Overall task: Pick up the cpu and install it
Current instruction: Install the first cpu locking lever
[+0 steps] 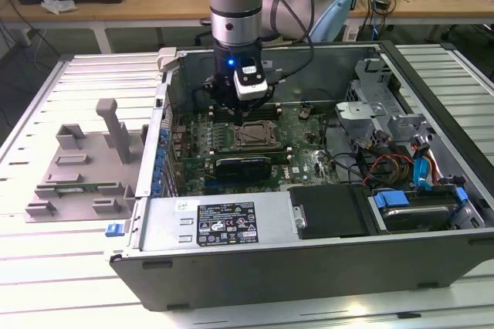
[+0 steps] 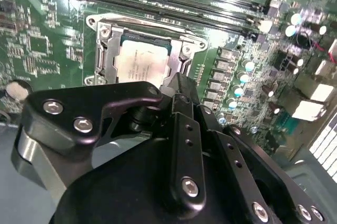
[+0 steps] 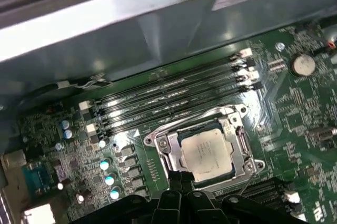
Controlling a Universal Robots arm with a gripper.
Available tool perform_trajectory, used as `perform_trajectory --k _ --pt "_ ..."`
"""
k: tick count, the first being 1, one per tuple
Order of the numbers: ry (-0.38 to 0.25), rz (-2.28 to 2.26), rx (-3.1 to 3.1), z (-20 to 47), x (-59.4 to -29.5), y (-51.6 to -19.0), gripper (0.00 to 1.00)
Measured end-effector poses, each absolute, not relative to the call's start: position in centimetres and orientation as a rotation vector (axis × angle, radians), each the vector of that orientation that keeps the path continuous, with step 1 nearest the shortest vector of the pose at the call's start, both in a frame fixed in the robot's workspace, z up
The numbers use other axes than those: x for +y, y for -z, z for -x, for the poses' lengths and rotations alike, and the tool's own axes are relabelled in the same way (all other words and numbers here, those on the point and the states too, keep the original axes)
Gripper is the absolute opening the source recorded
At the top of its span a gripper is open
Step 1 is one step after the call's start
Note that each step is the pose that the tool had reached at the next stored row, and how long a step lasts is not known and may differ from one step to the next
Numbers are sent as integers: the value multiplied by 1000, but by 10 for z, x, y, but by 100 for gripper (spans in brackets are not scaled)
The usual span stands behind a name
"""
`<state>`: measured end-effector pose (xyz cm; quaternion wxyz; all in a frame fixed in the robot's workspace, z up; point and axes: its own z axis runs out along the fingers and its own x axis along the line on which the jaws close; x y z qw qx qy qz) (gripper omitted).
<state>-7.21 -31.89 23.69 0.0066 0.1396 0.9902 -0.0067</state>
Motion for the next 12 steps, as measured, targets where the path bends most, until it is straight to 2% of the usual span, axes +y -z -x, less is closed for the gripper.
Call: perform_trajectory --k 12 --pt "19 -72 3128 48 -319 -234 11"
